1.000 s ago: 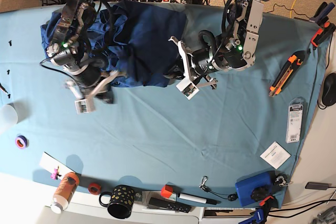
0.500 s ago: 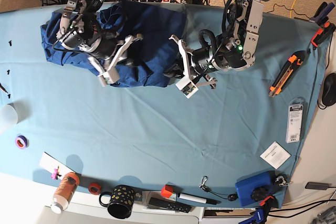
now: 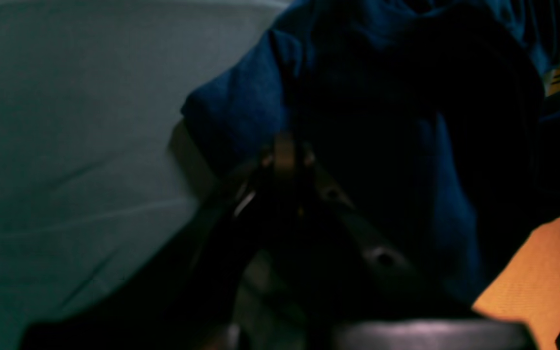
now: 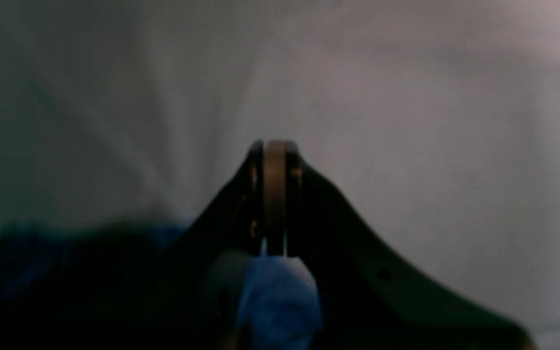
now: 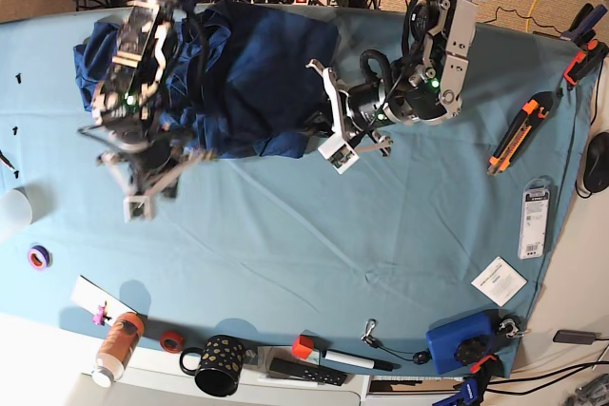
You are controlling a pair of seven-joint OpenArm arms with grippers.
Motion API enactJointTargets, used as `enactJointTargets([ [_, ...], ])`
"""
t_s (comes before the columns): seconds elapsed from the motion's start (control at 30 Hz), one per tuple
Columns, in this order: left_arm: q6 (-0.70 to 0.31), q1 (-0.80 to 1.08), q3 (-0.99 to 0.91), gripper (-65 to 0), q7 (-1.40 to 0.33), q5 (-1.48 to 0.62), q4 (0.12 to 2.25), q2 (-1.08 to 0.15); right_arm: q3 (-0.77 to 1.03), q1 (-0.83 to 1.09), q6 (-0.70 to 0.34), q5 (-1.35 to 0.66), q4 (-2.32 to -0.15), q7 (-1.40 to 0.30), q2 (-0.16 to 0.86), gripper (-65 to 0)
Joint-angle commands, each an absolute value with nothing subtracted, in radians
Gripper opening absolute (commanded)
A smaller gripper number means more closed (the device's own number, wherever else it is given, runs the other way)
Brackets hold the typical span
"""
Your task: Layout the t-shirt on the table in an organized manner, then fold the t-shirt properly
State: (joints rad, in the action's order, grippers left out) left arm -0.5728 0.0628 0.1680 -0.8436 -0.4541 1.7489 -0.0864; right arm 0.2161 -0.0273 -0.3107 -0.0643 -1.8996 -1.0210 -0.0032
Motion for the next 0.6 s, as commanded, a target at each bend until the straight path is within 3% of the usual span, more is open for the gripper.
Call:
enactJointTargets([
  [0.0, -0.577, 0.058, 0.167, -65.0, -0.822, -0.472, 1.764, -0.084, 0.218, -0.057, -0.315, -0.062, -1.917, -0.994, 0.006, -65.0],
  [0.1, -0.578, 0.069, 0.167, -65.0, -0.823, -0.471, 1.764, -0.084, 0.221, -0.072, -0.332, -0.151, -1.921, -0.998, 0.043, -65.0],
  [0.27, -0.577, 0.069, 0.167, -65.0, -0.822, -0.418, 1.764, -0.088, 0.324, -0.038, -0.527, -0.553, -1.99, -1.095, 0.086, -65.0],
  [0.5, -0.577, 0.069, 0.167, -65.0, -0.822, -0.424, 1.764, -0.129, 0.763, 0.05, -0.559, -0.829, -2.054, -1.224, 0.086, -65.0],
  [0.57, -0.577, 0.069, 0.167, -65.0, -0.822, -0.435, 1.764, -0.142, 0.905, 0.067, -0.609, -0.901, -2.054, -1.293, 0.092, -65.0],
])
